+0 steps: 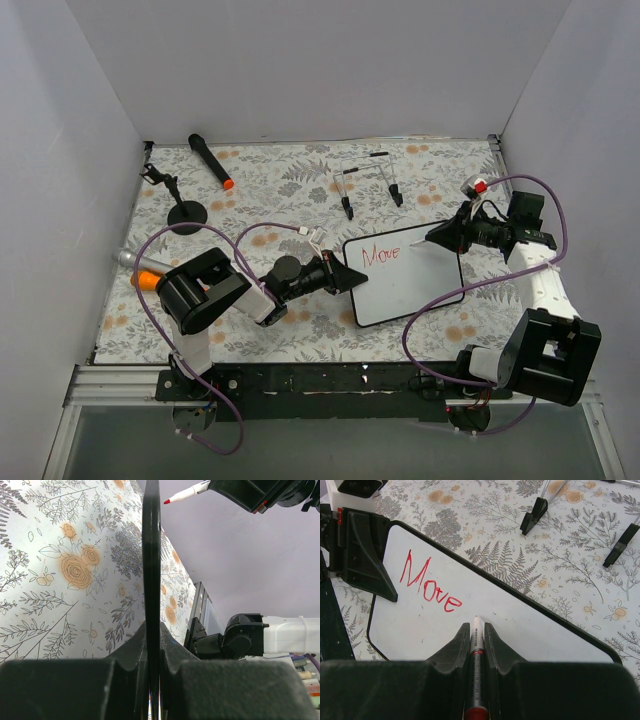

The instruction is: Write a sentence on the whiteboard

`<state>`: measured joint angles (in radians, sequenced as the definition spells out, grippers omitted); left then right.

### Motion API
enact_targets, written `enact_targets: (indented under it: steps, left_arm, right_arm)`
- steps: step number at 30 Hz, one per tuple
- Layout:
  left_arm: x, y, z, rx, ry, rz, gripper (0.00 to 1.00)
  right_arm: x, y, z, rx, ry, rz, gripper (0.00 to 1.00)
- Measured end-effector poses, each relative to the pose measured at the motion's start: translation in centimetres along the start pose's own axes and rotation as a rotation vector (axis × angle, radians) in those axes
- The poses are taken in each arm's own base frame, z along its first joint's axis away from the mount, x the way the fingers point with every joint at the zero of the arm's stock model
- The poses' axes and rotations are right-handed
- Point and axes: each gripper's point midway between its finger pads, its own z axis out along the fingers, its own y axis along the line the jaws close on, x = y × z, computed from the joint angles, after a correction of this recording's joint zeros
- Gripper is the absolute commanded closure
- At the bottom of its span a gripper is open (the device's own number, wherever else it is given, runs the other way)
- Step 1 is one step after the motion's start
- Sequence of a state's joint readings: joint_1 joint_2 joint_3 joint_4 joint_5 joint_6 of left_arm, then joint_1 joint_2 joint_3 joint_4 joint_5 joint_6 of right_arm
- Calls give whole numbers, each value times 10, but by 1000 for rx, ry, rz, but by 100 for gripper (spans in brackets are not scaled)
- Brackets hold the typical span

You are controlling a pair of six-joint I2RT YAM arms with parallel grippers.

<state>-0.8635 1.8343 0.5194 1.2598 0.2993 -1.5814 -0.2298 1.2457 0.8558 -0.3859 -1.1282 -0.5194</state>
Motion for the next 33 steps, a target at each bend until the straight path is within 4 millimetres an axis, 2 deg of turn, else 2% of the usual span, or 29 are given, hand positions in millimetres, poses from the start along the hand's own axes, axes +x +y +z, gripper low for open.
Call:
enact_targets:
  steps: [33]
  left_arm:
    - [0,0,0,-1,0,-5,100]
  right_arm:
    - [8,-9,4,3,12,32,99]
